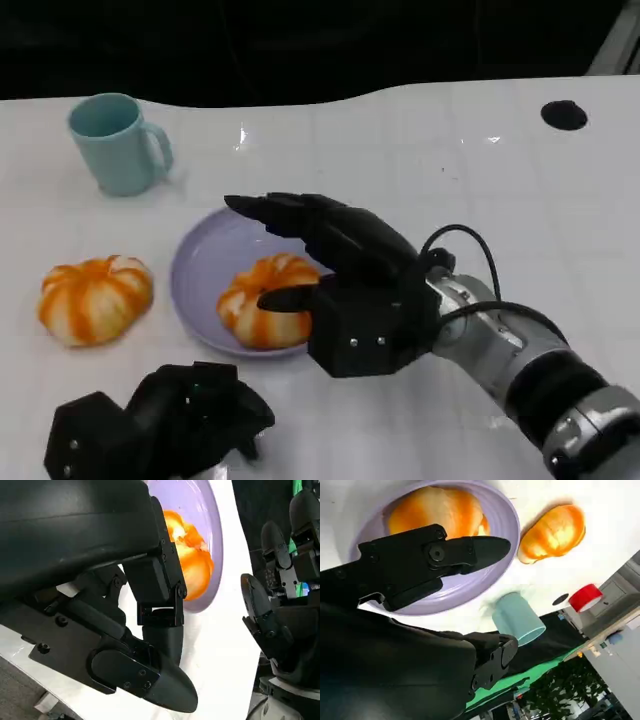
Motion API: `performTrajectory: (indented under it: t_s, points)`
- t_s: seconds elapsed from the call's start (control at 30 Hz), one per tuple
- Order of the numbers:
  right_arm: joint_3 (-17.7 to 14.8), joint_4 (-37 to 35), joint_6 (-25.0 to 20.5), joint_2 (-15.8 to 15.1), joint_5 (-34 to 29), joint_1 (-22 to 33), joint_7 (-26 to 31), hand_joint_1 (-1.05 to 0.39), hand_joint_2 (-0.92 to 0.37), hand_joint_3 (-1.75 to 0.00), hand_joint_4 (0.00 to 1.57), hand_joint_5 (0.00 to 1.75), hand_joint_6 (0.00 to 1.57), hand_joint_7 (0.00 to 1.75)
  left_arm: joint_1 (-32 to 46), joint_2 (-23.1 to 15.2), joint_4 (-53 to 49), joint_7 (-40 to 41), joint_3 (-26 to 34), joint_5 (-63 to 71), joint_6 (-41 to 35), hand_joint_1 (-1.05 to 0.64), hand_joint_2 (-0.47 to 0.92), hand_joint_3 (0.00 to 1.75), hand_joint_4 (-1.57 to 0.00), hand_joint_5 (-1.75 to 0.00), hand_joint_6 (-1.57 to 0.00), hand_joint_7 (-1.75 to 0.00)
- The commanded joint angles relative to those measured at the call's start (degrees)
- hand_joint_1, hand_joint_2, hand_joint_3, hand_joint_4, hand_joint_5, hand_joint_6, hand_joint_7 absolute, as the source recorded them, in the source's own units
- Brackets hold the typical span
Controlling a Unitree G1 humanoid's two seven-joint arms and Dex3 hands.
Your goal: Grasp the bread from the table and place it into the plate.
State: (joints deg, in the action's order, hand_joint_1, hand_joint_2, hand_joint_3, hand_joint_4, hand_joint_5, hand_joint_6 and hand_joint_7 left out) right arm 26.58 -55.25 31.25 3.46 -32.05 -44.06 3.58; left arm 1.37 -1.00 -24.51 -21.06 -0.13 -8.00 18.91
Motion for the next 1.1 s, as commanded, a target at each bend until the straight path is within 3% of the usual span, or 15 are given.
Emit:
performTrajectory:
  t_s: [0.03,0.33,0.43,0.53,0.73,0.87,1.07,1.1]
  points:
    - [-0.8,6.4,0.8,-3.8,0.8,3.8,-0.6,-0.72,-0.92,-0.27,0.01,0.09,0.11,0.0,0.6,-0.6,-0.5,0.2,0.2,0.0,-1.1,-1.05,0.82,0.0,-0.89,-1.51,-1.33,-0.72]
    - [-2.3,17.9,6.6,-11.8,-0.7,13.2,4.6,-0.61,-0.92,-0.16,0.09,0.21,0.2,0.04,0.1,-0.5,-1.3,0.1,0.1,0.2,-0.4,-1.05,0.82,0.0,-0.88,-1.52,-1.32,-0.73]
    - [-3.3,20.8,7.8,-13.7,-0.5,16.1,6.1,-0.58,-0.92,-0.13,0.05,0.43,0.25,0.04,-0.1,-0.5,-1.5,0.1,0.1,0.2,-0.4,-1.05,0.82,0.0,-0.88,-1.52,-1.33,-0.73]
    - [-4.8,22.8,9.8,-15.4,-0.6,19.1,8.5,-0.55,-0.92,-0.11,0.07,0.52,0.3,0.06,-0.3,-0.4,-1.9,0.1,0.1,0.2,-0.1,-1.05,0.82,0.0,-0.89,-1.52,-1.33,-0.73]
    - [-7.9,22.5,16.2,-18.0,-0.6,23.5,14.6,-0.45,-0.92,-0.1,0.23,0.63,0.45,0.11,-0.4,-0.1,-1.9,0.5,0.0,0.4,-0.2,-1.05,0.82,0.0,-0.89,-1.52,-1.33,-0.73]
    - [-9.8,22.6,18.0,-18.7,0.3,25.7,15.9,-0.43,-0.92,-0.11,0.3,0.69,0.54,0.15,-0.3,0.0,-1.7,0.8,-0.1,0.7,-0.1,-1.05,0.82,0.0,-0.89,-1.52,-1.33,-0.73]
    - [-13.3,23.5,21.1,-19.6,0.9,29.8,18.6,-0.27,-0.89,-0.12,0.62,0.91,0.85,0.3,-0.2,0.1,-1.1,1.1,-0.3,0.7,-0.7,-1.04,0.83,0.01,-0.9,-1.5,-1.33,-0.72]
    - [-13.9,23.6,21.8,-19.8,0.5,30.6,19.5,-0.24,-0.78,-0.35,0.68,1.09,0.89,0.43,-0.2,0.1,-1.0,1.0,-0.3,0.6,-1.0,-1.04,0.82,0.0,-0.9,-1.5,-1.33,-0.72]
